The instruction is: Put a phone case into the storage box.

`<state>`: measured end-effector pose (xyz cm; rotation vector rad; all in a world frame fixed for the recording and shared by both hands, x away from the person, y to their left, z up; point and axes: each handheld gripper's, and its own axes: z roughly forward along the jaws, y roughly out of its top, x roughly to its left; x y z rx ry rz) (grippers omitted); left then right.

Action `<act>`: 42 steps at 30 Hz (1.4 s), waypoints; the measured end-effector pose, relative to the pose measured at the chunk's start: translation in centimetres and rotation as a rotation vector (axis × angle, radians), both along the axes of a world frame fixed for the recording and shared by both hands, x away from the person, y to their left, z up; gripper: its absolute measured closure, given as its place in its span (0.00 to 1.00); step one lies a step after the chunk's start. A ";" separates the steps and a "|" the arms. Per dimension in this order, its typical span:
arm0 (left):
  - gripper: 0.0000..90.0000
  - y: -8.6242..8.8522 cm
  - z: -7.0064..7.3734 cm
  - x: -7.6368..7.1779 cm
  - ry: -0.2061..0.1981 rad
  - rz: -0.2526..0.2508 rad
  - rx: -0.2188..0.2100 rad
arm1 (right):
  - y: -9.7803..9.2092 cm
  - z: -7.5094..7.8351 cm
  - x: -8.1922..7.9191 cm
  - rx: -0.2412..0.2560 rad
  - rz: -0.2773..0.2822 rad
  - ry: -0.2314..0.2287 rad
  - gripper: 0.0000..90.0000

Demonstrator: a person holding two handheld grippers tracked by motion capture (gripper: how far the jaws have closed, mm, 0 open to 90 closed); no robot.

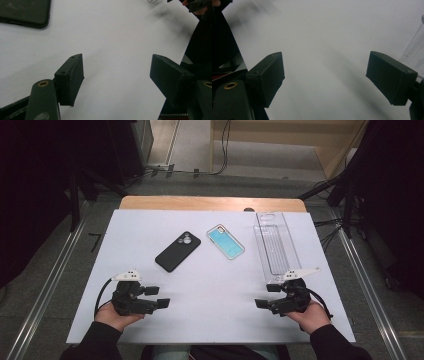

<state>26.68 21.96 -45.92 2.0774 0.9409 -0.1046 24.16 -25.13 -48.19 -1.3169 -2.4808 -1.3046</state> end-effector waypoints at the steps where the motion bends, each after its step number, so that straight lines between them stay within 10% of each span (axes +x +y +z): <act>1: 0.30 0.0 0.0 0.0 -0.001 0.000 -0.002 | 0.0 0.0 0.0 0.000 -0.004 0.001 0.15; 42: 0.27 -0.8 0.3 0.4 0.013 -0.016 -0.004 | 3.6 3.2 3.6 0.001 -0.003 -0.031 0.15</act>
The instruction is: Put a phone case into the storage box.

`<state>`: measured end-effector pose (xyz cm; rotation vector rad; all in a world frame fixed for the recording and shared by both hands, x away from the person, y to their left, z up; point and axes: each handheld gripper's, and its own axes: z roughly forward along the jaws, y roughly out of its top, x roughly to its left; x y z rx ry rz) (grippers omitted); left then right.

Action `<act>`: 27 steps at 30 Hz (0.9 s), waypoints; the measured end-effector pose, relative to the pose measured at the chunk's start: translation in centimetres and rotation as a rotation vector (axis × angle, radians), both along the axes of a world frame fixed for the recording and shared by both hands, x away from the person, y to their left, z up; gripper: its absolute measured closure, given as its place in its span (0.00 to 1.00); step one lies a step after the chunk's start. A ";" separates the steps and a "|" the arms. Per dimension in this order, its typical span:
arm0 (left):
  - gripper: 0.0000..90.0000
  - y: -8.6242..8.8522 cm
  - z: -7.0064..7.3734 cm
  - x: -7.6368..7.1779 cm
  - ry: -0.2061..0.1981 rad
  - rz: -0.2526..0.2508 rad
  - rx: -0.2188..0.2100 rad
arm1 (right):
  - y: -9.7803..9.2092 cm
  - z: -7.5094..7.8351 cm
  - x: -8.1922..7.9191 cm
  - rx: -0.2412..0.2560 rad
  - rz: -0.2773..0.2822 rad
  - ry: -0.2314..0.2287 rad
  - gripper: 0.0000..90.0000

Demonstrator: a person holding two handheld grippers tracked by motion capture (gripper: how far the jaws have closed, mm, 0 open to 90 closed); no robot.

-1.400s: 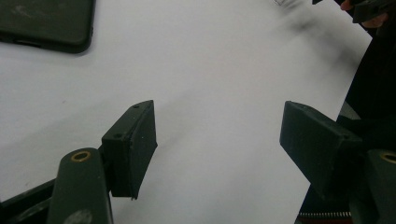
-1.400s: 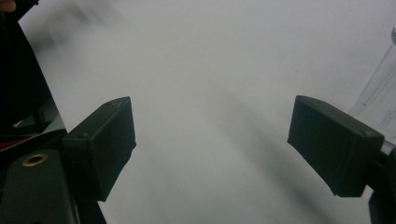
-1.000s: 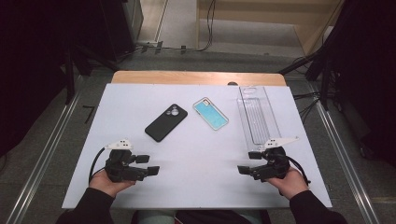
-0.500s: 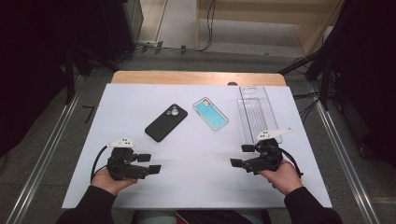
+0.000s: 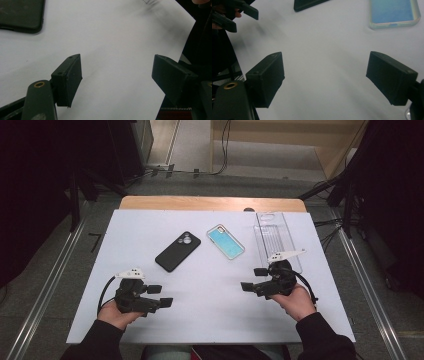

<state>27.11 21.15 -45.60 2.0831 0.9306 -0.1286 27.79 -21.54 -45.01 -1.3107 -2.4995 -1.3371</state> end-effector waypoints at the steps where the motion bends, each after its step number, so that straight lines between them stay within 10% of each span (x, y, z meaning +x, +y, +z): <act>1: 0.27 0.0 0.0 0.0 0.001 0.001 -0.001 | 0.0 0.0 0.1 0.001 0.001 0.001 0.15; 5: 0.27 0.0 0.0 0.0 0.001 -0.003 -0.001 | 0.4 0.1 0.6 -0.009 -0.002 -0.013 0.00; 27: 0.27 0.1 0.0 -0.1 0.004 0.001 0.001 | 3.2 1.1 5.6 -0.073 0.005 -0.055 0.00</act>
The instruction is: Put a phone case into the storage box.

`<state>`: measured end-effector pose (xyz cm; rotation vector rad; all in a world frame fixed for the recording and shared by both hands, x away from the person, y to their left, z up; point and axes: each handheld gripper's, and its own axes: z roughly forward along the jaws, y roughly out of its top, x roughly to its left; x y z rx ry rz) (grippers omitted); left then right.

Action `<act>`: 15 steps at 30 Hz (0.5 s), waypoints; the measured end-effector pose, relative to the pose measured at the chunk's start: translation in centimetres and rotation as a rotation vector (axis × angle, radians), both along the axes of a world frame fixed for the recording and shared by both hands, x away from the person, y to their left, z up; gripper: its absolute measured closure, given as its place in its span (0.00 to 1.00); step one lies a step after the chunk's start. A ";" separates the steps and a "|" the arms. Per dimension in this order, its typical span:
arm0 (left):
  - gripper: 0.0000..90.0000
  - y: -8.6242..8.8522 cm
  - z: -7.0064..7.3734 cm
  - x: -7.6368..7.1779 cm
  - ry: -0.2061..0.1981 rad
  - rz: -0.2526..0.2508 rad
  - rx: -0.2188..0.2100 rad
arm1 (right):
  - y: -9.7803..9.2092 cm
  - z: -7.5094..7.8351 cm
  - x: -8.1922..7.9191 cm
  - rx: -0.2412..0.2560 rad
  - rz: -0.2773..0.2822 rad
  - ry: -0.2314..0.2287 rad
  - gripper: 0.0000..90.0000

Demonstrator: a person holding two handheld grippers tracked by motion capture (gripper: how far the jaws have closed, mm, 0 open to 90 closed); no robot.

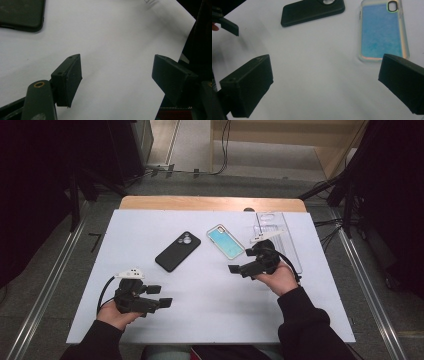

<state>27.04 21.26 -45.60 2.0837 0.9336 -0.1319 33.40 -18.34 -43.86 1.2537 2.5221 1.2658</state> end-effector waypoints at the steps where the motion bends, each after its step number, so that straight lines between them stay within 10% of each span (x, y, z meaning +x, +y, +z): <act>1: 0.27 0.0 0.0 0.0 -0.002 -0.002 0.002 | 0.0 0.0 0.0 0.000 0.000 0.000 0.00; 15: 0.27 0.1 0.0 0.0 -0.003 -0.008 -0.003 | 1.9 -0.2 4.0 0.009 -0.036 -0.011 0.05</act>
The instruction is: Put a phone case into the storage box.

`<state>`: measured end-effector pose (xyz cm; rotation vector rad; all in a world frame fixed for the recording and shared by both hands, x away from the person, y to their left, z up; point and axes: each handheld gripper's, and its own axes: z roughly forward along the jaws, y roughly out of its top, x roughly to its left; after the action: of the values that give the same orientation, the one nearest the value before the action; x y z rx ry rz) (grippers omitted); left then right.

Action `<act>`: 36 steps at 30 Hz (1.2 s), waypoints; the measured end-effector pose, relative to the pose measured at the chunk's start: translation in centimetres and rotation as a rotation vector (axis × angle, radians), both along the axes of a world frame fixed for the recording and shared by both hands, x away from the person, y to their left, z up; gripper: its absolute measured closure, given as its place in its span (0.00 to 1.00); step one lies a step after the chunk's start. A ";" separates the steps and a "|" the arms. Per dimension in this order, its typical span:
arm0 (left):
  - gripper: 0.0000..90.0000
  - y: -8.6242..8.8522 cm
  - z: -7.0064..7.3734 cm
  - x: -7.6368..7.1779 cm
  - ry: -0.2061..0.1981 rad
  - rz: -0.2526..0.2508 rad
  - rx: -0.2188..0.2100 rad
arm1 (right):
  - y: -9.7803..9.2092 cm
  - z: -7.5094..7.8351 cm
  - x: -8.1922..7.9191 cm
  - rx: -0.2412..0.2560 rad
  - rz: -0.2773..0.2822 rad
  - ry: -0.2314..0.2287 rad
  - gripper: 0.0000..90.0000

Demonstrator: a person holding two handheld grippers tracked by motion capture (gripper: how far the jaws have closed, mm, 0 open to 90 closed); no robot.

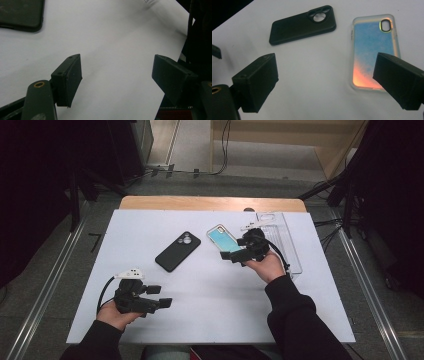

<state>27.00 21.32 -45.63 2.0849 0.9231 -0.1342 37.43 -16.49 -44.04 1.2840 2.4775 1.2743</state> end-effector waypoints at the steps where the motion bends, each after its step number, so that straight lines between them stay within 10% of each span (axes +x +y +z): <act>1: 0.27 0.0 0.0 0.0 -0.001 -0.002 0.001 | 0.1 0.0 0.6 -0.006 -0.009 0.000 0.05; 36: 0.27 -0.1 0.1 -0.1 -0.002 -0.012 0.003 | 2.2 -2.7 8.1 -0.105 -0.044 0.050 0.05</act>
<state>26.87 21.23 -45.54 2.0938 0.9102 -0.1371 45.49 -14.30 -46.69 1.3534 2.4974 1.0999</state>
